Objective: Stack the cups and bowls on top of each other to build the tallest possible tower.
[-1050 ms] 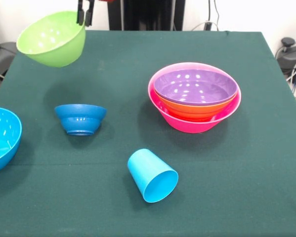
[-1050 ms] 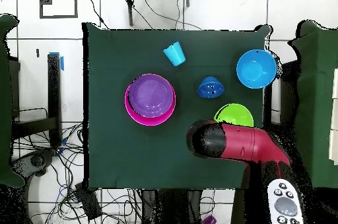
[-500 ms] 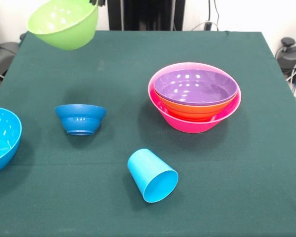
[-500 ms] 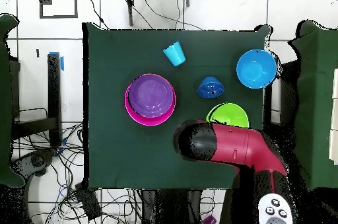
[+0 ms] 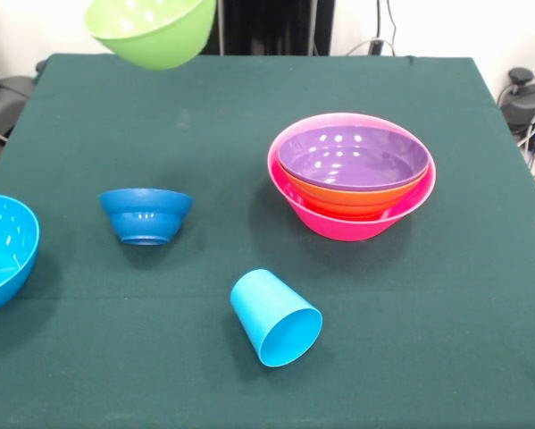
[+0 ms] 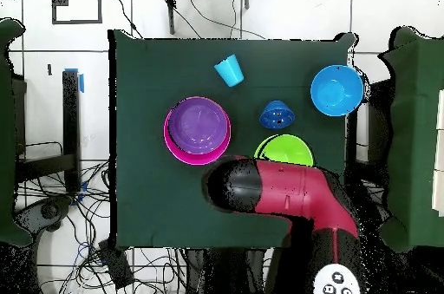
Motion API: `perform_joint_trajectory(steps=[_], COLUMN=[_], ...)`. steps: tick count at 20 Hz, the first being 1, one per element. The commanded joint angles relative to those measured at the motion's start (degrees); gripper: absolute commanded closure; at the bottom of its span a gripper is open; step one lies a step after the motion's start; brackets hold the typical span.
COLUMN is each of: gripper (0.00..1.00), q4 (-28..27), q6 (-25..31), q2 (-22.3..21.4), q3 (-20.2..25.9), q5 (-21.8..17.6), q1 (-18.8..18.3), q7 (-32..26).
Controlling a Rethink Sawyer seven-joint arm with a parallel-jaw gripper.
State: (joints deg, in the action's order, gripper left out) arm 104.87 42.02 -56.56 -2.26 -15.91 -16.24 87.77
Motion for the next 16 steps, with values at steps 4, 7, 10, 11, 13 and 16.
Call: perform_joint_trajectory(steps=[4, 7, 10, 11, 13, 16], gripper=[1.00, 1.00, 1.00, 1.00, 1.00, 1.00], q4=[0.13, -0.66, -1.62, -2.00, -2.44, -3.08], q6=[6.75, 7.55, 7.75, 7.66, 7.53, 6.91], q2=[0.51, 1.02, 1.98, 2.38, 2.88, 4.05], q3=[0.65, 0.50, 0.08, 0.05, -0.21, -0.15], q5=[3.01, 4.30, 4.90, 5.06, 5.17, 5.29], q1=[5.96, 7.37, 8.57, 8.67, 9.11, 9.48], q7=[12.01, 13.04, 14.32, 14.51, 15.05, 15.89])
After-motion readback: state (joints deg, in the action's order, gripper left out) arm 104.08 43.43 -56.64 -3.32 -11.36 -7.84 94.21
